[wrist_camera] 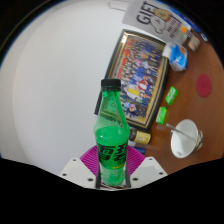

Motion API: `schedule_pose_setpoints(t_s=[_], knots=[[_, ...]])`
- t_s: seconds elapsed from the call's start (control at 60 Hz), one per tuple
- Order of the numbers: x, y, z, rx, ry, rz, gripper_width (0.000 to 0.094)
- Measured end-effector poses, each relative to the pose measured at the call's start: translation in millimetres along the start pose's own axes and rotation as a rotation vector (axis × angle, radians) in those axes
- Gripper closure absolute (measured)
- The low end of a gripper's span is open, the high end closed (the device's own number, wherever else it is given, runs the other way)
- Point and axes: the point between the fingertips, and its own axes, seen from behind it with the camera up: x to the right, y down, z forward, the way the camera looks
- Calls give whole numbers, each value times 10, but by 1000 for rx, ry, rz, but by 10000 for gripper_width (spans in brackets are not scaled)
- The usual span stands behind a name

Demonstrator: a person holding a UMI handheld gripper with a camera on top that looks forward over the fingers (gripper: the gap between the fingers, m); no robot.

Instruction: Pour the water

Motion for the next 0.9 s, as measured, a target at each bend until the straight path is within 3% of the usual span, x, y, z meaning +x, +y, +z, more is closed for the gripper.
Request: schedule_pose_setpoints(t_s=[0.183,0.283,0.433,0.583,0.717,0.9], knots=[[-72,-986,-198,85,72,-547,605],[137,-1486,-226,138,172,-848,606],[814,-2017,-239,125,319,-1154,606],[1544,-2251,-233,70,414,-1257,608],[1977,-2256,-215,37,441,-1248,608],[2308,-2277,-215,57,453,-1215,603]])
